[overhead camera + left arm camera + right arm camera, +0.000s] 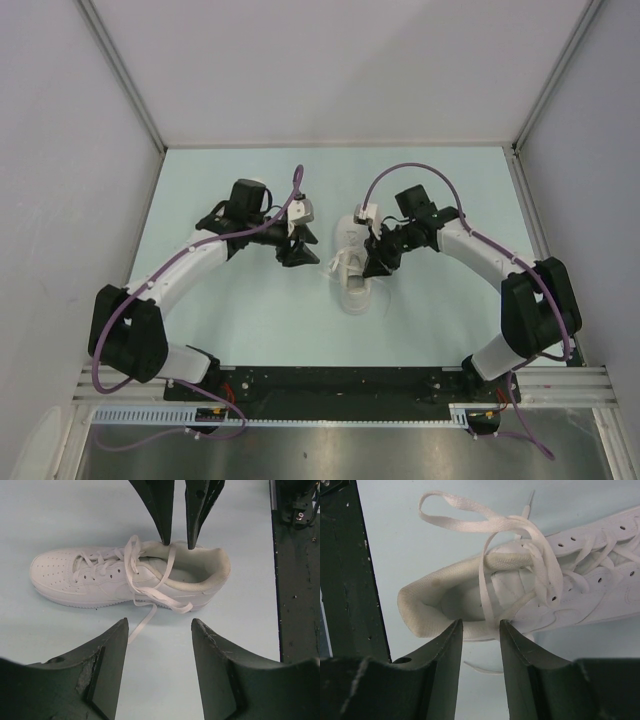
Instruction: Tie the shoes
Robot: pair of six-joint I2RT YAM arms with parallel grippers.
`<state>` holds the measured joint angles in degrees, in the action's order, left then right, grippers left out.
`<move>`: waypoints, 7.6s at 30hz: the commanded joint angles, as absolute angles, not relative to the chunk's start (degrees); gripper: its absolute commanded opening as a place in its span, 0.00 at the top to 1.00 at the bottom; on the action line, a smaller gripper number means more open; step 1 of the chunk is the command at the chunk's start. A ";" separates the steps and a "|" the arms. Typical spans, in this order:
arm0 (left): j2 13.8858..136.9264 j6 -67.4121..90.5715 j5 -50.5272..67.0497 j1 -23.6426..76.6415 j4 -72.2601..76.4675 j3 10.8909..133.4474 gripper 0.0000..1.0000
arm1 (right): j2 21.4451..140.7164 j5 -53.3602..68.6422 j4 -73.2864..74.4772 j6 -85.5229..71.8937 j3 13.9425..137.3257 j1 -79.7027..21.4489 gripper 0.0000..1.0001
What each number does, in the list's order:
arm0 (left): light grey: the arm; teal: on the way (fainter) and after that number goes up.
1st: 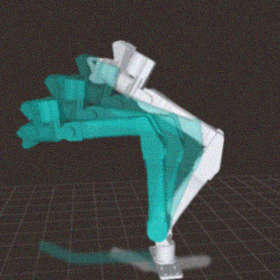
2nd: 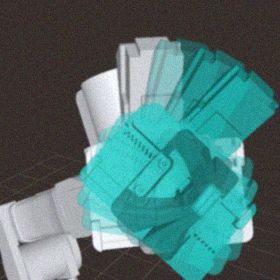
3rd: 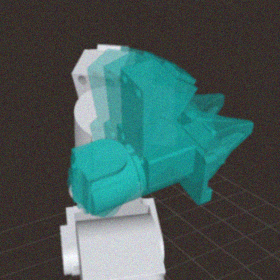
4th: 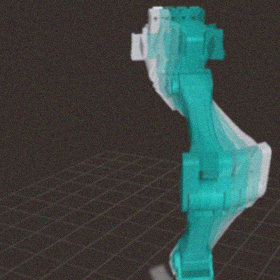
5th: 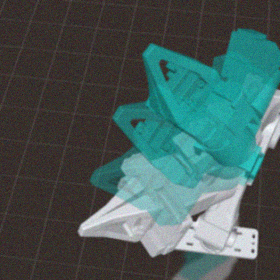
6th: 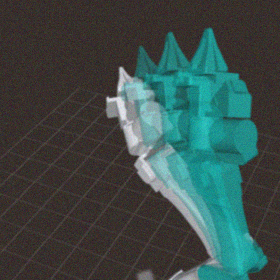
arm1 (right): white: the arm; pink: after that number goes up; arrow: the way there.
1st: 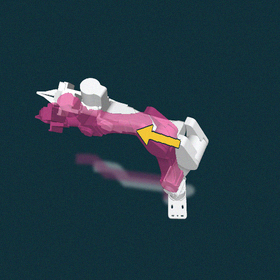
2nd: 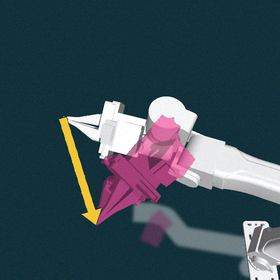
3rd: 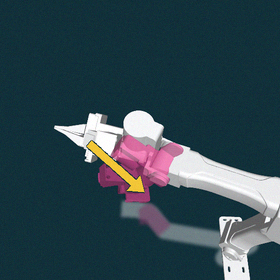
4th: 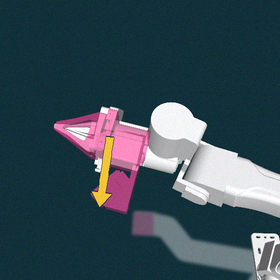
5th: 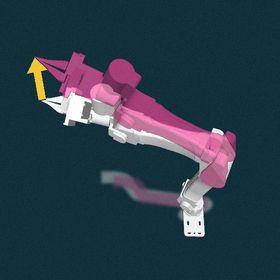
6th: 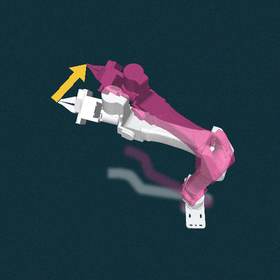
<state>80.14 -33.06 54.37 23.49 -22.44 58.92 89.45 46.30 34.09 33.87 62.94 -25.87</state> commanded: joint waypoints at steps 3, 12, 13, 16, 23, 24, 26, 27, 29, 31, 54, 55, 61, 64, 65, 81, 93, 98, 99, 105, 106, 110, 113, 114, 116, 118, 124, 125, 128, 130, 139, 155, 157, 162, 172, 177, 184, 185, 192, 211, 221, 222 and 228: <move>80.42 -34.28 55.90 23.64 -20.48 59.85 0.41 | 87.98 44.04 33.05 37.88 61.61 -26.02 0.60; 81.38 -34.80 55.46 23.64 -20.92 60.56 0.42 | 88.15 41.84 30.85 37.71 60.30 -26.28 0.68; 81.47 -34.89 55.46 23.64 -20.92 60.64 0.42 | 88.07 41.31 30.24 37.71 60.12 -26.28 0.71; 81.91 -34.46 55.55 23.64 -20.31 61.08 0.42 | 87.63 40.34 29.62 37.62 59.50 -26.63 0.79; 84.29 -31.03 52.65 23.73 -17.23 63.72 0.43 | 85.88 40.43 29.53 36.83 59.41 -26.46 1.00; 84.29 -30.85 52.56 23.64 -17.05 63.72 0.43 | 85.52 40.86 29.53 36.65 59.33 -26.19 1.00; 84.37 -30.41 52.65 23.64 -16.53 63.72 0.43 | 84.21 41.22 29.79 36.04 59.33 -25.93 1.00; 84.37 -30.32 52.91 23.73 -16.44 63.81 0.43 | 83.68 41.66 29.71 35.77 59.33 -25.67 1.00; 84.55 -30.06 53.52 23.64 -16.44 64.24 0.43 | 82.01 42.80 29.53 34.90 59.33 -25.31 1.00; 85.07 -27.70 53.26 23.64 -14.60 64.95 0.44 | 81.04 43.33 29.27 34.02 59.33 -25.22 1.00; 99.84 -20.39 54.49 29.18 -16.88 74.09 0.63 | 80.59 43.07 26.37 30.59 59.33 -27.16 1.00; 100.28 -20.22 54.23 29.18 -16.79 74.44 0.64 | 80.60 43.07 26.45 30.67 59.33 -27.42 1.00; 102.92 -19.95 54.14 29.53 -17.84 76.29 0.67 | 81.04 42.98 26.46 30.50 59.33 -27.60 1.00; 103.71 -20.21 54.49 29.71 -18.10 76.90 0.70 | 81.04 42.89 26.19 30.41 59.33 -27.77 1.00; 103.97 -20.21 54.67 29.79 -18.71 77.17 0.71 | 81.12 42.89 26.19 30.32 59.33 -27.69 1.00; 102.75 -22.24 58.27 29.97 -18.37 77.52 1.00 | 81.91 42.63 26.10 30.67 59.33 -28.12 1.00; 96.15 -17.49 58.80 29.88 -7.21 70.93 1.00 | 81.91 42.80 25.75 30.15 59.33 -28.30 1.00; 95.80 -18.19 59.33 29.62 -7.91 70.40 1.00 | 81.83 41.92 23.38 26.55 59.33 -28.13 1.00; 95.89 -18.45 59.33 29.62 -8.17 70.31 1.00 | 82.00 41.92 22.68 25.24 59.33 -28.13 1.00; 95.71 -20.04 59.76 29.62 -9.84 69.79 1.00 | 83.23 41.14 18.29 21.45 59.33 -28.48 1.00; 95.80 -20.21 59.94 29.62 -9.93 69.70 1.00 | 83.41 40.70 17.93 20.92 59.33 -28.56 1.00; 95.80 -20.13 60.99 29.62 -10.37 69.52 1.00 | 84.46 38.59 16.35 19.69 59.33 -29.00 1.00; 95.71 -20.04 61.35 29.62 -10.55 69.52 1.00 | 85.07 37.01 16.00 19.25 59.33 -29.88 1.00; 95.71 -20.04 61.61 29.62 -10.81 69.52 1.00 | 85.34 36.57 15.30 18.55 59.33 -30.06 1.00; 95.80 -20.30 61.96 29.53 -11.16 69.52 1.00 | 85.52 36.13 14.85 17.23 59.33 -30.15 1.00; 95.63 -20.30 62.31 29.53 -11.34 69.52 1.00 | 85.69 35.69 13.80 15.83 59.33 -30.15 1.00; 96.06 -21.35 62.84 29.44 -13.53 69.87 1.00 | 86.66 33.40 12.48 11.87 59.33 -30.15 1.00; 96.15 -21.71 62.84 29.44 -14.14 70.05 1.00 | 86.75 33.40 12.65 11.87 59.33 -29.97 1.00; 96.24 -23.64 62.49 29.35 -16.25 70.14 1.00 | 86.66 32.35 12.92 11.25 59.24 -29.97 1.00; 96.59 -25.21 62.40 29.36 -18.10 70.75 1.00 | 86.84 32.08 13.18 11.16 59.24 -29.88 1.00; 95.80 -19.63 60.30 25.50 -13.29 72.78 0.73 | 86.92 31.20 13.88 12.57 59.24 -29.79 1.00; 106.69 -21.62 47.73 25.93 -19.07 80.94 0.76 | 86.40 32.08 15.20 14.50 58.80 -29.44 1.00; 107.75 -21.88 47.90 25.93 -21.78 81.91 0.72 | 86.05 32.25 15.38 15.03 58.80 -29.44 1.00; 107.84 -22.76 54.31 26.28 -24.08 81.13 0.64 | 85.96 32.78 15.91 15.38 58.89 -29.44 1.00; 109.42 -21.62 52.56 27.51 -21.80 80.07 0.65 | 85.96 32.34 11.88 12.57 57.48 -29.36 1.00; 109.86 -21.62 52.30 27.51 -21.27 79.98 0.71 | 84.03 32.61 7.92 12.22 54.32 -29.36 1.00; 109.60 -22.06 52.30 27.51 -21.36 78.58 0.71 | 79.99 31.99 3.44 12.83 49.93 -29.44 1.00; 109.69 -22.06 52.29 27.42 -21.44 78.57 0.71 | 79.55 31.91 2.99 13.01 48.70 -29.53 1.00; 110.65 -21.88 52.64 27.42 -21.80 78.75 0.78 | 77.96 30.76 0.97 13.80 46.76 -29.71 1.00; 101.69 -16.26 56.95 26.19 -12.05 73.39 1.00 | 74.53 18.46 -7.73 19.95 43.77 -32.87 1.00; 100.11 -13.89 58.54 26.02 -9.67 72.07 1.00 | 75.06 18.89 -11.33 20.57 42.89 -33.31 1.00; 100.11 -13.71 58.36 26.02 -9.67 71.98 1.00 | 75.06 19.16 -11.51 20.48 42.89 -33.40 1.00; 98.35 -11.61 59.33 26.02 -6.69 70.14 1.00 | 77.25 21.01 -13.36 20.57 42.80 -34.36 1.00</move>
